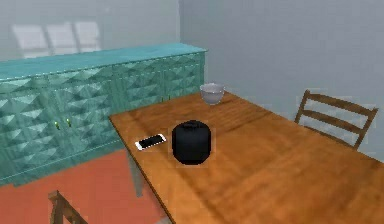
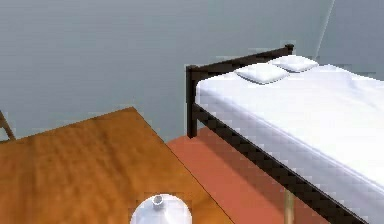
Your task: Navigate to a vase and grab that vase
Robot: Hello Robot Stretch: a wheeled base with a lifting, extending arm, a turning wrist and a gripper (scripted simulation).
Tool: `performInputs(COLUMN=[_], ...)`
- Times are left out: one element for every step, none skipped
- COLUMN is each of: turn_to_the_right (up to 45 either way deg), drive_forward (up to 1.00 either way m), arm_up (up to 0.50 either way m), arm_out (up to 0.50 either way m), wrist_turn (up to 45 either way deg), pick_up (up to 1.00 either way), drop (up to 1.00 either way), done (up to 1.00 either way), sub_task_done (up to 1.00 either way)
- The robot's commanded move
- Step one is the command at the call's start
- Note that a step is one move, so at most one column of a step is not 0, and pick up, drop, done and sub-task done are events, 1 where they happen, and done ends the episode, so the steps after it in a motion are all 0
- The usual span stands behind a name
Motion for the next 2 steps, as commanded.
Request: performInputs(turn_to_the_right=[0.0,0.0], drive_forward=[0.0,0.0], arm_up=[0.1,0.0], arm_out=[0.0,0.0], wrist_turn=[0.0,0.0], pick_up=[0.0,0.0], drop=[0.0,0.0], done=[0.0,1.0], sub_task_done=[0.0,0.0])
